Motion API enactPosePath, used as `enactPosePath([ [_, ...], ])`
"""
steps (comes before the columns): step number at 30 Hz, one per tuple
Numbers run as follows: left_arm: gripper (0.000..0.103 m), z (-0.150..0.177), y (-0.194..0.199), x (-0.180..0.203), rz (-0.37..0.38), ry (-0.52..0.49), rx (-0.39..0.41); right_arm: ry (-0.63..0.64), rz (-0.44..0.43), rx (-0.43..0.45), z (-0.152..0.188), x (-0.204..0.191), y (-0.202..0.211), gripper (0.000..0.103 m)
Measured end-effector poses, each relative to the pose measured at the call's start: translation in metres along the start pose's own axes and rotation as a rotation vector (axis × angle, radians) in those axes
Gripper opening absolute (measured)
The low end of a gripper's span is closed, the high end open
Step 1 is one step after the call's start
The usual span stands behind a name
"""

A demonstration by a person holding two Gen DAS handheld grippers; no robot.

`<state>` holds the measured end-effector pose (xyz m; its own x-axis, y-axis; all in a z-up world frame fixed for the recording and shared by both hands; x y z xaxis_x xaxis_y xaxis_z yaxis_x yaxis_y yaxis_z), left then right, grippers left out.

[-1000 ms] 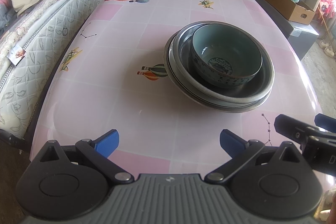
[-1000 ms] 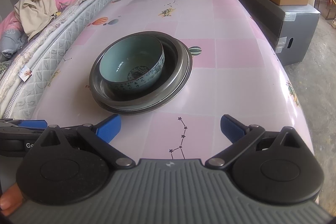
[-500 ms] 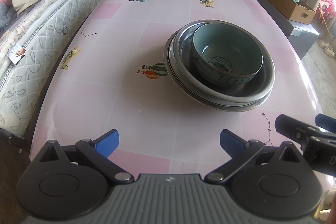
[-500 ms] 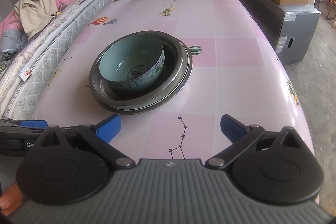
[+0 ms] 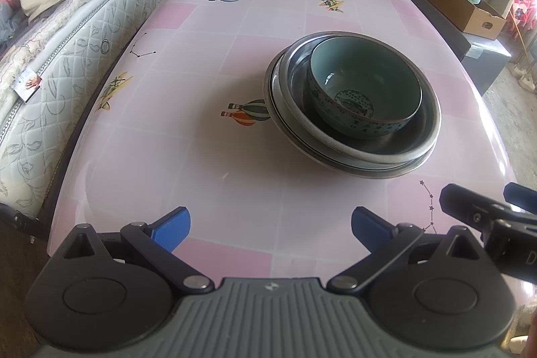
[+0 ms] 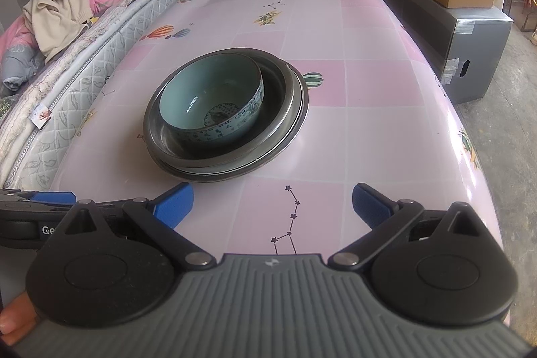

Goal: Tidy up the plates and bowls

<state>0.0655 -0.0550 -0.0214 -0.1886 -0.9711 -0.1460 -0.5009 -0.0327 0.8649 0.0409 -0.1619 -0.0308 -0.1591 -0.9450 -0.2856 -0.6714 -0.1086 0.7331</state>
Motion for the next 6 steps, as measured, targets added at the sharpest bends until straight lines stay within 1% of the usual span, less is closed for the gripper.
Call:
enactPosePath([
  [6, 0.103, 0.0002, 0.0003, -0.0005, 0.000, 0.003, -0.001, -0.001, 0.000, -0.001, -0.0001, 0.0002, 0.0001, 0.101],
])
Point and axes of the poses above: each gripper's, at about its wrist camera, not at the fingertips, and y roughly against the way its jaws point, x to its right, z to its underside, the point moved 1 cm from there along -y, roughly the way its jaws point, and after that the axes turned 11 degrees about -z, right-handed, at the moved point
